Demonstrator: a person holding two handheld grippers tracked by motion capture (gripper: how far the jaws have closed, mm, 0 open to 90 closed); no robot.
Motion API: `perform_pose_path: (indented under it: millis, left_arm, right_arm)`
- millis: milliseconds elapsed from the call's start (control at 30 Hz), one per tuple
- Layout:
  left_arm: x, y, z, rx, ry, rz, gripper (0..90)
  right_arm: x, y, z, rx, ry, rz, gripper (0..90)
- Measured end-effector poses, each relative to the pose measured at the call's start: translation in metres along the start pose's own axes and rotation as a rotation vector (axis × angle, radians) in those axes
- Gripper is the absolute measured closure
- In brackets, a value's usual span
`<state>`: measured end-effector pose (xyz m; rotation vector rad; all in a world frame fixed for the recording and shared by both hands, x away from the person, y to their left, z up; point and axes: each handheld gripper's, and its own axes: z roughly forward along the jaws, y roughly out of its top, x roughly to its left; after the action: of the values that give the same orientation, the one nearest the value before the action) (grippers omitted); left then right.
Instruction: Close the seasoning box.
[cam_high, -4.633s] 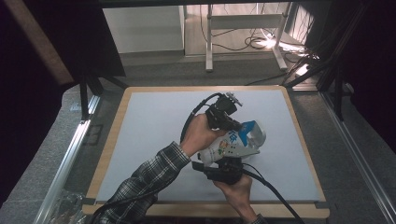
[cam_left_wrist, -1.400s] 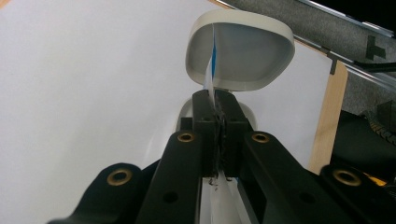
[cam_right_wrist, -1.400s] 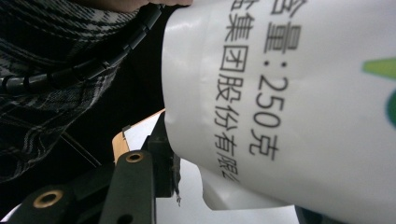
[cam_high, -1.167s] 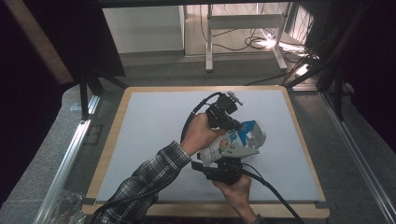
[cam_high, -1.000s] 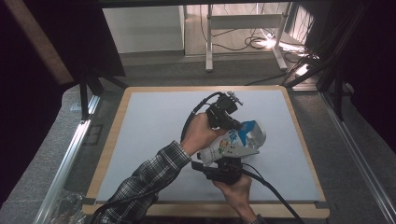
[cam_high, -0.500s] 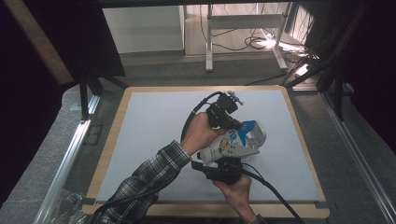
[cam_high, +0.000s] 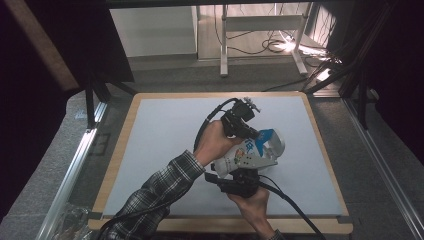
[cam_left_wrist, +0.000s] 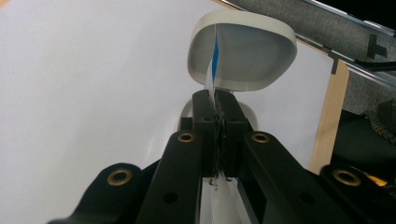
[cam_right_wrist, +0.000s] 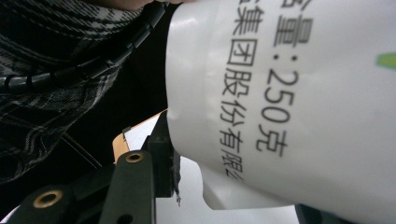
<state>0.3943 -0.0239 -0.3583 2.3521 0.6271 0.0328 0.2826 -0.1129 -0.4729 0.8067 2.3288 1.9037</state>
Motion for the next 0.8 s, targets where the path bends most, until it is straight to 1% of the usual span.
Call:
perform_pose_path:
  millis: [800]
  left_arm:
    - [0.0019, 0.0005, 0.0001, 0.001, 0.000, -0.004, 88.5]
  right_arm:
    - [0.0002, 0.0003, 0.0002, -0.001, 0.000, -0.002, 55.5]
